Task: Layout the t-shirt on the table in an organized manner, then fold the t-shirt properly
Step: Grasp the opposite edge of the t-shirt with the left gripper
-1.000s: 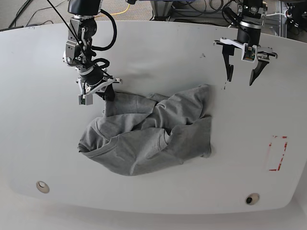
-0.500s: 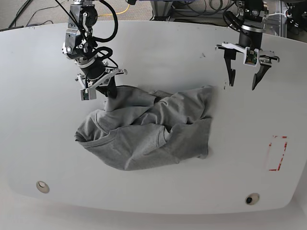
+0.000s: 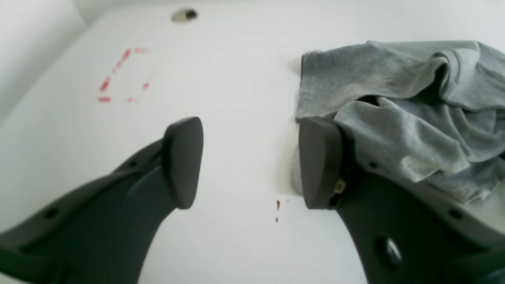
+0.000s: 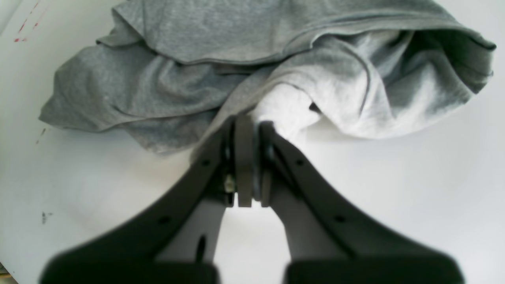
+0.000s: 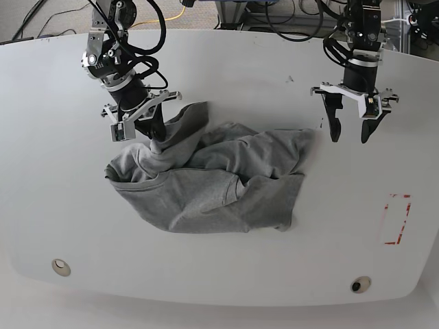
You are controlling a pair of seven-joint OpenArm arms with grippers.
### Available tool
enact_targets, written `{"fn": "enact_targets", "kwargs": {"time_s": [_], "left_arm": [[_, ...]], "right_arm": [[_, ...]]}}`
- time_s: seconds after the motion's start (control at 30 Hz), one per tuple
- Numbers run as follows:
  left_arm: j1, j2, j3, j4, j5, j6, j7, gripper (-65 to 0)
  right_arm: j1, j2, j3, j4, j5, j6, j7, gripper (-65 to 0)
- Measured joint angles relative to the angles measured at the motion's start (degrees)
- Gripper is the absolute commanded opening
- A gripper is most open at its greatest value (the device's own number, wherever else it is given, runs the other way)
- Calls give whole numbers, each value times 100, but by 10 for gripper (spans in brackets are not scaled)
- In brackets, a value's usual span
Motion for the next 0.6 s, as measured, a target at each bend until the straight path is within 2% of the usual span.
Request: {"fn": "enact_targets", "kwargs": {"time_s": [0.07,0.27,0.43,0.6], "left_arm": [[-179,4,-2,-15,-227,15,348,-285],[-671,7,-120,-39,-922,-2,885,-281],[-1032,20,-177,-503,-1322,35,1355,-240],[-1360,28,-177,-1137,-1519,17,1346,-218]], "right_arm": [[-2,15,0,-2,-9,2,-2,-650],[0,26,0,-2,-11,-9,0,-650],[0,26,0,-2,-11,-9,0,-650],[0,26,0,-2,-11,-9,-2,-650]]}}
